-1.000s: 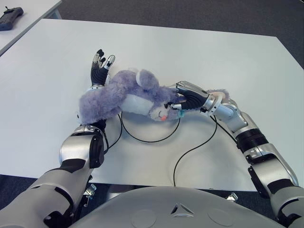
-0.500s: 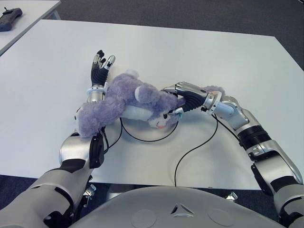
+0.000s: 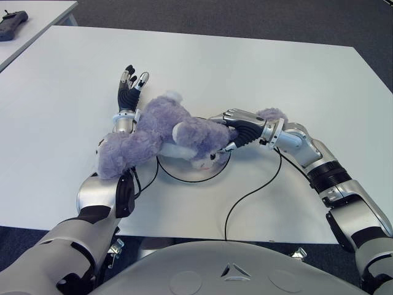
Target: Put the doll into the plate.
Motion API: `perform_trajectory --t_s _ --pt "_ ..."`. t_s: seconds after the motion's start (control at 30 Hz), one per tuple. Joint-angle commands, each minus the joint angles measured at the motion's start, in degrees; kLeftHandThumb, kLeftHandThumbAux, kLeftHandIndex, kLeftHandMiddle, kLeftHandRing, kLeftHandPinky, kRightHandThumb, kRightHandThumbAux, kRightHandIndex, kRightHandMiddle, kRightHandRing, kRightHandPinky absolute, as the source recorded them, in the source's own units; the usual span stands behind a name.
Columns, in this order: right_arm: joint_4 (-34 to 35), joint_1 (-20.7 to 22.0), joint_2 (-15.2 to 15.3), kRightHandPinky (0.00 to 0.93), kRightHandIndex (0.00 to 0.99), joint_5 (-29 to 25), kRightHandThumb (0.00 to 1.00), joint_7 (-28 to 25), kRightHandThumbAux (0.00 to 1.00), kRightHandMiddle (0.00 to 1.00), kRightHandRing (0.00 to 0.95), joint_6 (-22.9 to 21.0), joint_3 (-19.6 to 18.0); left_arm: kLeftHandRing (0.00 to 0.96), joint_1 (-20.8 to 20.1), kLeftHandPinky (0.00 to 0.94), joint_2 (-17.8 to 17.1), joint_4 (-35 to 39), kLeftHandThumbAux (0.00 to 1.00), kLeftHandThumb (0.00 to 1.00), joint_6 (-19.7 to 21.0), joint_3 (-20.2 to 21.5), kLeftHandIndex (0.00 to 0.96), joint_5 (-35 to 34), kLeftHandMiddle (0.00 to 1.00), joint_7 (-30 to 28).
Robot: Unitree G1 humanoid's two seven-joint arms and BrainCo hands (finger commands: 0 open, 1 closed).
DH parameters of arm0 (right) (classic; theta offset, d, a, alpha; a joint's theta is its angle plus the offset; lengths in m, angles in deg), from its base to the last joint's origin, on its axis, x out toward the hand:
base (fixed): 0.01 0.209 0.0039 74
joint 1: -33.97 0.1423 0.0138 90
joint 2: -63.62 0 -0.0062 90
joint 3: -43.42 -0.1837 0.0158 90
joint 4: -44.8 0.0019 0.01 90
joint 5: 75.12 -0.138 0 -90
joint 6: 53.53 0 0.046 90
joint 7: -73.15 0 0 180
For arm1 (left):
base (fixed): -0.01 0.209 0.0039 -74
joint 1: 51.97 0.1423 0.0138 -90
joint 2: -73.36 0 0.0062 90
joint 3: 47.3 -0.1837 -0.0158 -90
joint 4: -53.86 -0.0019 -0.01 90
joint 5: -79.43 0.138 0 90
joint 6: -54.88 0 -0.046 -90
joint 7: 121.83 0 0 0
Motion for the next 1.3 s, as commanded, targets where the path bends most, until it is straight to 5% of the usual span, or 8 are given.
perform_trajectory --t_s 0.03,0.77,1.0,1.07,1.3 --pt "-1.90 -5.67 0.41 0.540 0.174 5.81 0.233 -8.23 0.547 0.395 0.471 -3.68 6.15 0.003 10.91 0.000 4.50 -8.70 0.480 0.000 8.49 -0.20 0.000 0.30 0.049 0.07" --pt "-0.36 -6.36 0.10 0.536 0.197 4.58 0.260 -8.54 0.562 0.450 0.495 -5.43 5.85 0.016 10.84 0.000 4.43 -8.65 0.479 0.000 8.42 -0.32 0.000 0.27 0.064 -0.12" --pt "-0.96 -6.29 -0.17 0.503 0.104 3.61 0.232 -7.88 0.528 0.319 0.446 -3.57 5.61 0.017 11.09 0.000 4.61 -8.54 0.467 0.000 7.65 -0.43 0.000 0.38 0.059 0.09" --pt "-1.14 -6.32 -0.34 0.371 0.043 3.27 0.214 -7.21 0.504 0.213 0.313 -3.01 5.29 0.018 11.04 0.000 4.63 -8.52 0.468 0.000 7.77 -0.46 0.000 0.38 0.060 0.09" --pt "-0.92 -6.87 -1.40 0.101 0.000 -0.67 0.183 -5.04 0.455 0.027 0.070 -3.31 1.86 0.015 10.99 0.000 4.46 -8.60 0.487 0.000 8.39 -0.29 0.000 0.21 0.064 -0.13"
